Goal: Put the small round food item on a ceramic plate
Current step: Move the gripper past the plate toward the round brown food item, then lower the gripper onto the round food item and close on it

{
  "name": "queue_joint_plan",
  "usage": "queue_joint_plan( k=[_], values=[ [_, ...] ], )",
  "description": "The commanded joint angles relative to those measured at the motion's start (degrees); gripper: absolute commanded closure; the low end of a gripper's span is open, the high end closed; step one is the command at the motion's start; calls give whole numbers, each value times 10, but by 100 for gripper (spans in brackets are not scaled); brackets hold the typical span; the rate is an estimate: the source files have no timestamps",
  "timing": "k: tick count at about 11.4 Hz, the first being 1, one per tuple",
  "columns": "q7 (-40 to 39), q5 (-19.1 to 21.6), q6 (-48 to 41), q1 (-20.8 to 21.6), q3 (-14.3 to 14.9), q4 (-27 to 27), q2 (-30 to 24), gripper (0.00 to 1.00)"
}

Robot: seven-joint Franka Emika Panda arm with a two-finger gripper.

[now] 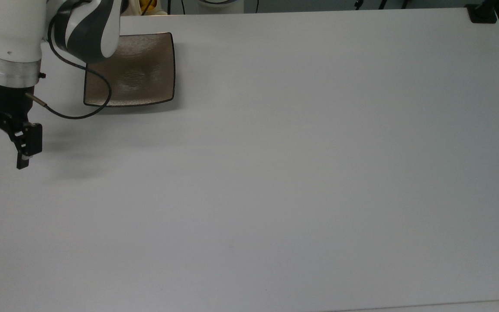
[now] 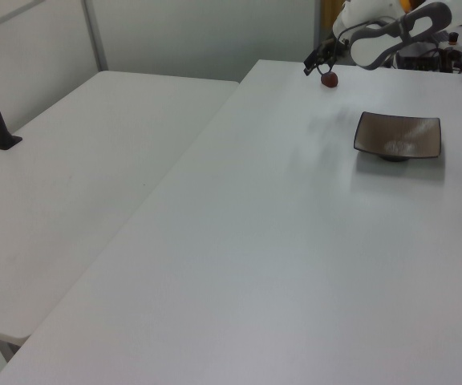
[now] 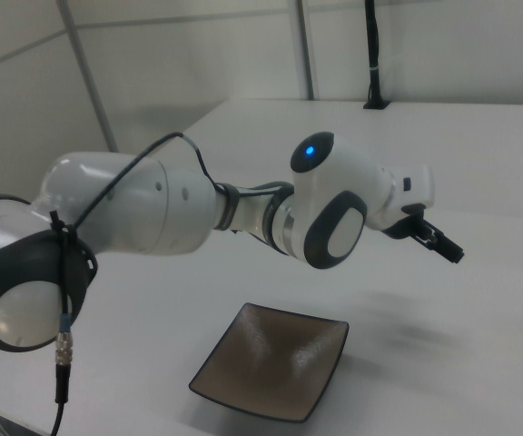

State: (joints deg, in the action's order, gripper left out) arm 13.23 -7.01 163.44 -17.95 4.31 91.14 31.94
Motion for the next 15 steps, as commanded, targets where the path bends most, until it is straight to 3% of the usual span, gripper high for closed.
queue_joint_plan(
  k=[1, 4, 6, 9, 12, 15],
  values=[
    [32, -13, 35, -16, 17, -67, 68, 0],
    [32, -13, 37, -32, 43, -111, 106, 0],
    [33, -11, 90, -32, 64, -113, 129, 0],
    [32, -11, 129, -49, 63, -164, 188, 0],
    [32, -11, 165, -55, 62, -165, 211, 0],
    [31, -10, 163, -69, 59, -208, 242, 0]
  ],
)
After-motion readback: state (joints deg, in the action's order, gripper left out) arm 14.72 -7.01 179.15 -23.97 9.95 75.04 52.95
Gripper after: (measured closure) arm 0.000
